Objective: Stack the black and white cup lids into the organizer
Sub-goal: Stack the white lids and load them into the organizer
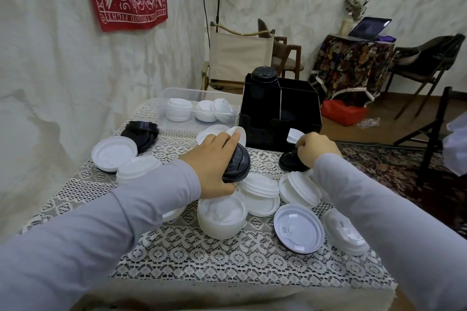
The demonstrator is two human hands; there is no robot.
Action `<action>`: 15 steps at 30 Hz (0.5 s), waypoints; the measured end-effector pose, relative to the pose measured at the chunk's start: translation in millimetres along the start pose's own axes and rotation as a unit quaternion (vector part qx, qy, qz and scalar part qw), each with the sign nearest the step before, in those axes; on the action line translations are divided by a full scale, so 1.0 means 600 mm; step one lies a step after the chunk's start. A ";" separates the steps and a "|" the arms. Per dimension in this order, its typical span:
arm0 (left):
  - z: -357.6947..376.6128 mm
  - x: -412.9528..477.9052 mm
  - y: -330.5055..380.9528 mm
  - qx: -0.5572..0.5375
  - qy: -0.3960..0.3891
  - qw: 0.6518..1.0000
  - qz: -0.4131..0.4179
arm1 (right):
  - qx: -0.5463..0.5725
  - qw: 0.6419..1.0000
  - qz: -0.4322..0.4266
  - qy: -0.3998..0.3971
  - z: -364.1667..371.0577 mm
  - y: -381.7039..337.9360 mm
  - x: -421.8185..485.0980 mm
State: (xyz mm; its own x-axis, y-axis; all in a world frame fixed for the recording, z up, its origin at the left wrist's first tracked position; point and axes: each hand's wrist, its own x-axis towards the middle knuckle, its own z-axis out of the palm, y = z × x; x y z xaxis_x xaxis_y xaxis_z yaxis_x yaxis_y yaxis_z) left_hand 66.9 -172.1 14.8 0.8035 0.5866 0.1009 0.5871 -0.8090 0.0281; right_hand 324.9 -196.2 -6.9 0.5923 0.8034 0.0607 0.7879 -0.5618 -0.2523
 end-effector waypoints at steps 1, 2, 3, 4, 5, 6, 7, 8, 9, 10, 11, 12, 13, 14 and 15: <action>0.000 0.000 0.000 -0.001 0.000 1.000 0.000 | 0.018 1.000 0.007 -0.005 0.002 0.001 0.001; 0.000 -0.001 -0.001 -0.001 0.001 1.000 0.001 | 0.032 0.999 0.010 -0.006 0.004 0.003 0.003; 0.000 -0.001 -0.001 -0.001 0.001 1.000 0.001 | 0.034 0.999 0.005 -0.008 0.007 0.004 0.003; 0.000 -0.001 -0.001 0.000 0.002 1.000 0.001 | 0.022 1.000 -0.006 -0.014 0.009 0.005 0.003; 0.000 -0.001 0.000 0.001 0.002 1.000 0.001 | 0.004 1.000 -0.016 -0.024 0.012 0.006 0.003; 0.000 -0.001 0.000 0.001 0.003 1.000 0.002 | -0.010 0.999 -0.021 -0.041 0.015 0.008 0.003; 0.000 -0.001 0.000 0.000 0.003 1.000 0.003 | -0.017 0.998 -0.023 -0.061 0.018 0.008 0.002; 0.001 0.000 0.001 -0.003 0.003 1.000 0.003 | -0.020 0.997 -0.022 -0.078 0.022 0.009 0.002; 0.001 0.000 0.001 -0.007 0.004 1.000 0.004 | -0.016 0.996 -0.024 -0.088 0.025 0.010 0.001; 0.001 0.000 0.001 -0.012 0.005 1.000 0.004 | -0.006 0.995 -0.028 -0.091 0.027 0.011 0.002; 0.001 0.000 0.001 -0.018 0.007 1.000 0.005 | 0.005 0.995 -0.034 -0.089 0.028 0.012 0.003; 0.002 0.000 0.001 -0.023 0.009 1.000 0.004 | 0.012 0.995 -0.043 -0.084 0.028 0.012 0.003; 0.003 0.001 0.000 -0.028 0.011 1.000 0.002 | 0.015 0.995 -0.054 -0.077 0.026 0.012 0.002; 0.003 0.001 -0.001 -0.031 0.014 0.999 0.000 | 0.016 0.995 -0.066 -0.069 0.023 0.013 0.002; 0.004 0.001 -0.002 -0.034 0.017 0.999 -0.002 | 0.019 0.995 -0.079 -0.059 0.021 0.013 0.001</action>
State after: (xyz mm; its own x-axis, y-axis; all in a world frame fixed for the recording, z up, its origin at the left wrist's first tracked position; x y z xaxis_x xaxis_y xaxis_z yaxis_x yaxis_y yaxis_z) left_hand 66.9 -170.6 12.3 0.7969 0.5888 0.1349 0.5811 -0.8083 0.0951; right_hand 329.5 -197.5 -21.2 0.4352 0.9003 -0.0115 0.8617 -0.4202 -0.2843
